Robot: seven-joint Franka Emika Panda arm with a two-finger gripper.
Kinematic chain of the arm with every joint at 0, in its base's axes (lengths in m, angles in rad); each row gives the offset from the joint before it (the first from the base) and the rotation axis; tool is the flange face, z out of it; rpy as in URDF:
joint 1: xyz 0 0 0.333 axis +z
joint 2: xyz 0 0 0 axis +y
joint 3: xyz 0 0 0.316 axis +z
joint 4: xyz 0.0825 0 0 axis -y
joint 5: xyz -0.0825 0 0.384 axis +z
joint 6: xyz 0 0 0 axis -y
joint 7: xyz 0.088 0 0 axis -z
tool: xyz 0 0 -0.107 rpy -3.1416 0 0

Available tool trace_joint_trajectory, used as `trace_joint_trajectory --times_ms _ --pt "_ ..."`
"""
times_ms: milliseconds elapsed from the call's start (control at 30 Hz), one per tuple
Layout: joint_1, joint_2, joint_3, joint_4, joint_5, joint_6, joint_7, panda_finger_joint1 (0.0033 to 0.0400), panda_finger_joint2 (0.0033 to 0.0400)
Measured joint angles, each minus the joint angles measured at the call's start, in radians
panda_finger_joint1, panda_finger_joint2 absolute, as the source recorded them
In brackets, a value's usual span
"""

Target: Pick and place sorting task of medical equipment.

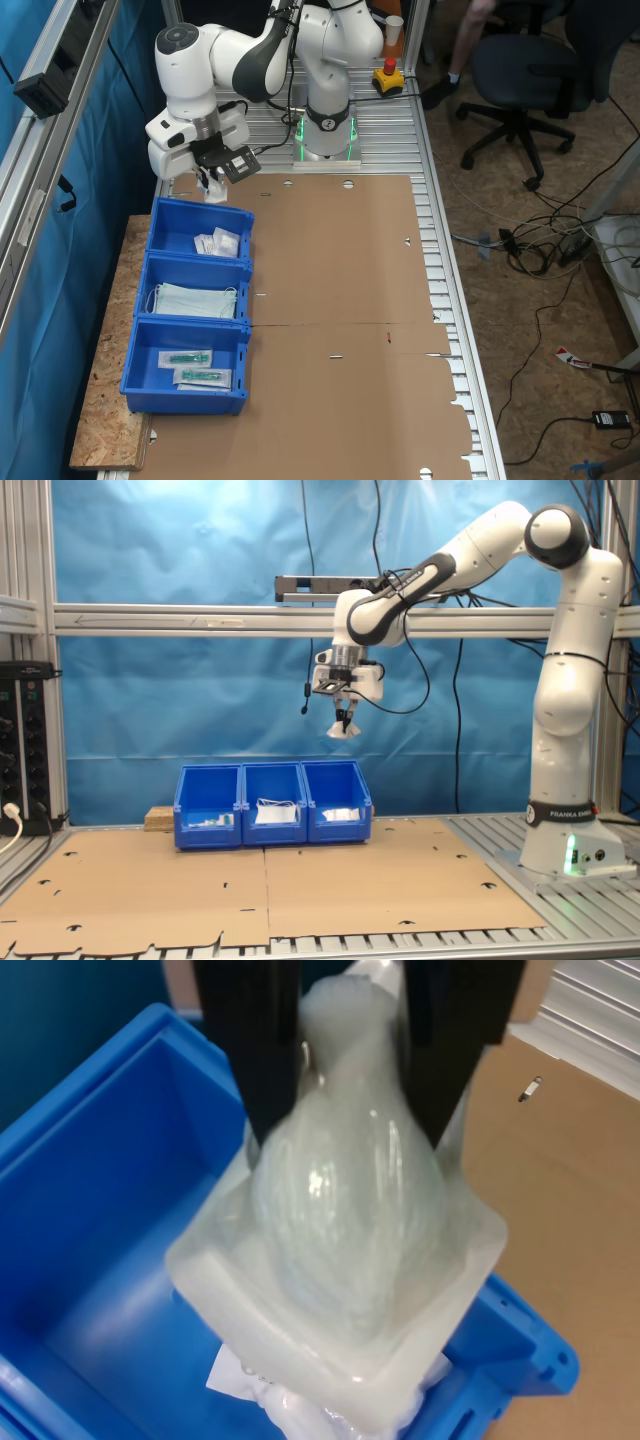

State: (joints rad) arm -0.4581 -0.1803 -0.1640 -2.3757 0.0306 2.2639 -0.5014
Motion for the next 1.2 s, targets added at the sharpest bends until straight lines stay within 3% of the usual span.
trace_joint_trajectory --times_ms 700,1200 --pt "0.000 0.037 -0.058 0.018 0.000 0.008 0.000 0.0071 0.0071" --pt "0.000 0.037 -0.068 0.018 0.000 0.008 0.000 0.0071 0.0071"
